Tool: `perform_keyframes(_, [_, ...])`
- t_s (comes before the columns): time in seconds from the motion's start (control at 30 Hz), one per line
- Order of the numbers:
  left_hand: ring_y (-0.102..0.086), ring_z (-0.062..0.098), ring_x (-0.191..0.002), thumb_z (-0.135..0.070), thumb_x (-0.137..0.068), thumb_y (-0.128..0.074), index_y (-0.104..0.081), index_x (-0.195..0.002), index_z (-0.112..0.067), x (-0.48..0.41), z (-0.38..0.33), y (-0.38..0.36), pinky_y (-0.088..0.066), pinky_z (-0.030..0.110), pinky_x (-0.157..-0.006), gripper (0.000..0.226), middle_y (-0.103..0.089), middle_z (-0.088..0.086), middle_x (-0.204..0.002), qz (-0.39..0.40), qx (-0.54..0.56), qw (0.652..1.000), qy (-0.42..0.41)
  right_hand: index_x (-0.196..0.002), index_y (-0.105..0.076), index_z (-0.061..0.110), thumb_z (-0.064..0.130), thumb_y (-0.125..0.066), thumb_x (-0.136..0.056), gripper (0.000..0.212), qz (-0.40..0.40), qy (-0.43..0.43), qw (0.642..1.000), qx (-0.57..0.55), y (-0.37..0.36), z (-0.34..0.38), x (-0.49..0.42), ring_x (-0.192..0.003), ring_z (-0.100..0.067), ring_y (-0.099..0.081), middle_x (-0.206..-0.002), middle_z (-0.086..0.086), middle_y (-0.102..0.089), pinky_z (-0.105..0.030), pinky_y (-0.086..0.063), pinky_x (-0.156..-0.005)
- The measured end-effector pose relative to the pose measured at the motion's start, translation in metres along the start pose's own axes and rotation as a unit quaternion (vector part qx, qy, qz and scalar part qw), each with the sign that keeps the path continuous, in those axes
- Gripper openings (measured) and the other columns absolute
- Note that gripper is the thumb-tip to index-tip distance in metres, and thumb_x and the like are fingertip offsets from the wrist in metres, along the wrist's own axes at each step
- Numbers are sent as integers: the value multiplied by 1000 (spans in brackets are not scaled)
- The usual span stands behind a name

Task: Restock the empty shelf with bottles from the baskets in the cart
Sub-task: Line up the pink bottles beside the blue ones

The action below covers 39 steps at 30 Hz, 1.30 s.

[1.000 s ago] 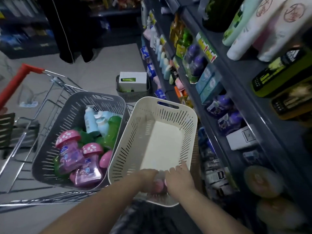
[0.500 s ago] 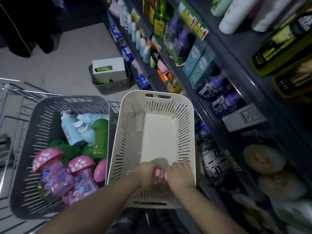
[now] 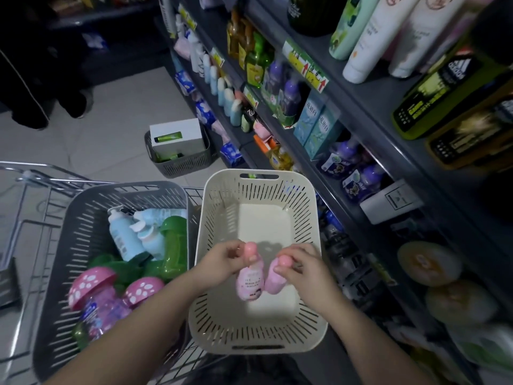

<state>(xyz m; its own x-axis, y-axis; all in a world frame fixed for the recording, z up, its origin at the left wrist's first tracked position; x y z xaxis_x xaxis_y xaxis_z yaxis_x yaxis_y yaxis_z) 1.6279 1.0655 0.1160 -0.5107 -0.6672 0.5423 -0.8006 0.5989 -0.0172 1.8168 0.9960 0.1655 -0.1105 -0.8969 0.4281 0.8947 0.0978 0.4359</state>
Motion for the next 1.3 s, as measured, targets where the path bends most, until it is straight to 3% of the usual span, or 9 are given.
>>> perform_keyframes(0.13, [-67,20,-87,-26,-88,-63,-63,-118,-1,10,-29,-3,-57,35,-80,39,-67,24,-107,39,45,998,-24,-112,-68,42,15,-66,-91,34,16,2,998,-66,22,24,5,-102,1,-66,-111,20,-69,-26,-54,-90])
perform_keyframes(0.23, [-63,24,-84,-36,-87,-61,-63,-117,-2,17,-47,-7,-52,39,-75,45,-66,20,-95,51,30,997,-38,-116,-66,27,11,-60,-96,26,-27,0,987,-159,36,35,11,-103,-11,-69,-108,5,-74,-31,-56,-92])
perform_keyframes(0.37, [-61,20,-71,-42,-86,-60,-64,-107,1,23,-68,-17,-48,28,-62,49,-62,9,-77,62,8,996,-56,-121,-62,16,19,-47,-102,24,-99,-66,915,-386,39,35,20,-100,-36,-67,-106,-12,-72,-52,-56,-89])
perform_keyframes(0.47, [-59,12,-58,-41,-83,-60,-67,-95,-3,26,-83,-29,-47,21,-52,40,-61,-1,-64,57,16,996,-64,-121,-59,8,19,-46,-102,26,-114,-100,837,-525,41,40,28,-84,-31,-69,-95,-14,-73,-46,-58,-80])
perform_keyframes(0.57, [-58,10,-53,-35,-92,-57,-65,-80,-11,28,-95,-42,-46,20,-50,28,-60,-4,-59,70,2,995,-71,-120,-59,5,21,-48,-100,28,-108,-96,834,-532,47,46,37,-81,-28,-70,-96,-15,-73,-44,-59,-77])
perform_keyframes(0.73, [-59,16,-57,-45,-95,-54,-66,-81,-7,27,-104,-57,-46,23,-54,42,-63,6,-66,75,-3,995,-69,-120,-62,3,26,-57,-88,40,-100,-90,801,-583,61,43,55,-78,-24,-67,-87,-11,-68,-41,-57,-78])
perform_keyframes(1.03, [-59,14,-53,-46,-94,-55,-64,-75,-12,28,-128,-116,-45,20,-51,39,-62,1,-60,98,-43,991,-80,-81,-78,12,32,-84,-59,30,-161,-68,914,-365,120,29,118,-72,-21,-64,-80,-9,-70,-36,-55,-71])
perform_keyframes(1.2, [-55,14,-54,-40,-93,-58,-64,-87,1,44,-148,-182,-42,20,-46,42,-56,5,-63,186,-90,971,-121,-76,-74,13,22,-79,-78,11,-297,-54,910,-284,165,9,173,-57,0,-59,-63,8,-67,-17,-48,-57])
perform_keyframes(1.3, [-53,22,-58,-39,-93,-60,-65,-80,-9,60,-156,-232,-42,26,-51,33,-55,10,-67,239,-99,957,-129,-72,-66,0,22,-77,-83,26,-351,-50,902,-248,187,-15,215,-49,-4,-52,-54,7,-58,-15,-41,-45])
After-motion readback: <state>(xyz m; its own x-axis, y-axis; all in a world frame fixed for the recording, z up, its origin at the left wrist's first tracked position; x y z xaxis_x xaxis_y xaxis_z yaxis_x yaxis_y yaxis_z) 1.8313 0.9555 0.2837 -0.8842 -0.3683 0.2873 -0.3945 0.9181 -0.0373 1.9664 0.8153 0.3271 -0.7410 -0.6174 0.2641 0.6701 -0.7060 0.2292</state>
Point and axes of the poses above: each hand's wrist, its own x-axis away from the middle knuckle, its own y-axis out of the back of the hand, z = x × y, the point moved 4 cm from there along -x, towards the middle knuckle
